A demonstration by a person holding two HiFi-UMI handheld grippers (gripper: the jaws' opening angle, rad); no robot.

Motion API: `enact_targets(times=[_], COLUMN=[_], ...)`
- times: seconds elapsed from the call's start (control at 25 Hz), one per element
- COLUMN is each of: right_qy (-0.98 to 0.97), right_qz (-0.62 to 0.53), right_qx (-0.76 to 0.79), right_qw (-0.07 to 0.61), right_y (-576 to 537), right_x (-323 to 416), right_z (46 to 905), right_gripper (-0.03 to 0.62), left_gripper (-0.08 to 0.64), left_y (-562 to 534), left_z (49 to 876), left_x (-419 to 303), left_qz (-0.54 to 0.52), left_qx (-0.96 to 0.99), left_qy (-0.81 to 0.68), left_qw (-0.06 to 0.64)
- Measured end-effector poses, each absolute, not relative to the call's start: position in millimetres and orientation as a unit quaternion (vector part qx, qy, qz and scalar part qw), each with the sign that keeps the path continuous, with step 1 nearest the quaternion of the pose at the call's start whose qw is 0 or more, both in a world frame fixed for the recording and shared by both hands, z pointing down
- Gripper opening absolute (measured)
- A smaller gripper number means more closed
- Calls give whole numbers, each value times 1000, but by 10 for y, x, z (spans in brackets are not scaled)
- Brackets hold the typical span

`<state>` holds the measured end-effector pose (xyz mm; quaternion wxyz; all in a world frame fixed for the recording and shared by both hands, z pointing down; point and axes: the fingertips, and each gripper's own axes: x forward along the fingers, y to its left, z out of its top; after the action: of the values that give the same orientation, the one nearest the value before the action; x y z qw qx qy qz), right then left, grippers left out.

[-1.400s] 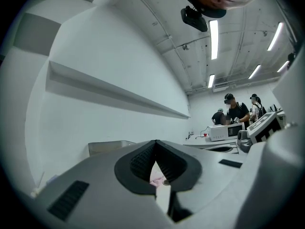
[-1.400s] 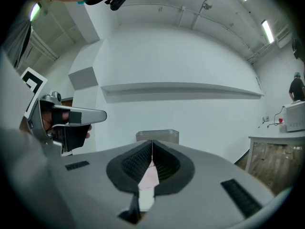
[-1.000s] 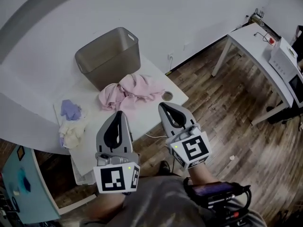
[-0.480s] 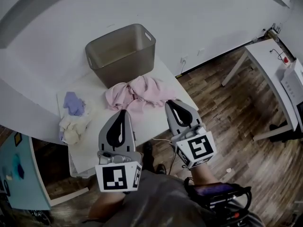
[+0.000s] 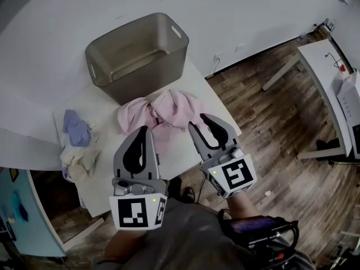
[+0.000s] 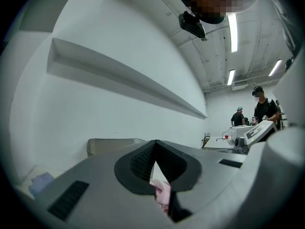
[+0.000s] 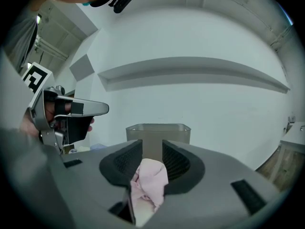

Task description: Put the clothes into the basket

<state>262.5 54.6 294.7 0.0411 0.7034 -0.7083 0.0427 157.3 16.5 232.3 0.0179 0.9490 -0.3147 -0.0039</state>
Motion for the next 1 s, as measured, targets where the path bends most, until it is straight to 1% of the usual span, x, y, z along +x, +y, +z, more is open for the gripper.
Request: enact_targets(times=[0.16,0.28,0.36,0.48,0.6,0.76,0.88,1.0], right_qy=[-705,-696,-690,-691,-694,-703,-710,-719], right_qz=[68,83,92,121,146,181,209,232], right_qx=[704,712,716,709,699,678,661,646], right_qw=[46,47,54,79,91,115,123,111], right_y=[288,100,-21,-125,-251,-346,-394,-449], right_x=[2744,2854,2895,2918,2991,3050,3088,3108], right_z=[3233,3433,3573,3859,4112,4452,4671,4814], right_gripper=[183,276,354,430,478,523,546,563], left_gripper=[9,9,9,9,9,9,9,9], left_y=[-125,-331,-449,-579,-730,-869,-948,-1020], left_z=[2571,2777,2918,3102,3248,3433,3547,3657], left_x=[1705,1792,1824,1861,1912,1943,1988,2016], left_qz=[11,27,38,52,59,72,81,88], left_qx=[951,951,951,950,950,947,945,943], left_qy=[-307,-302,-299,-294,-291,-290,-289,-290], left_qw=[40,55,65,87,99,118,128,135])
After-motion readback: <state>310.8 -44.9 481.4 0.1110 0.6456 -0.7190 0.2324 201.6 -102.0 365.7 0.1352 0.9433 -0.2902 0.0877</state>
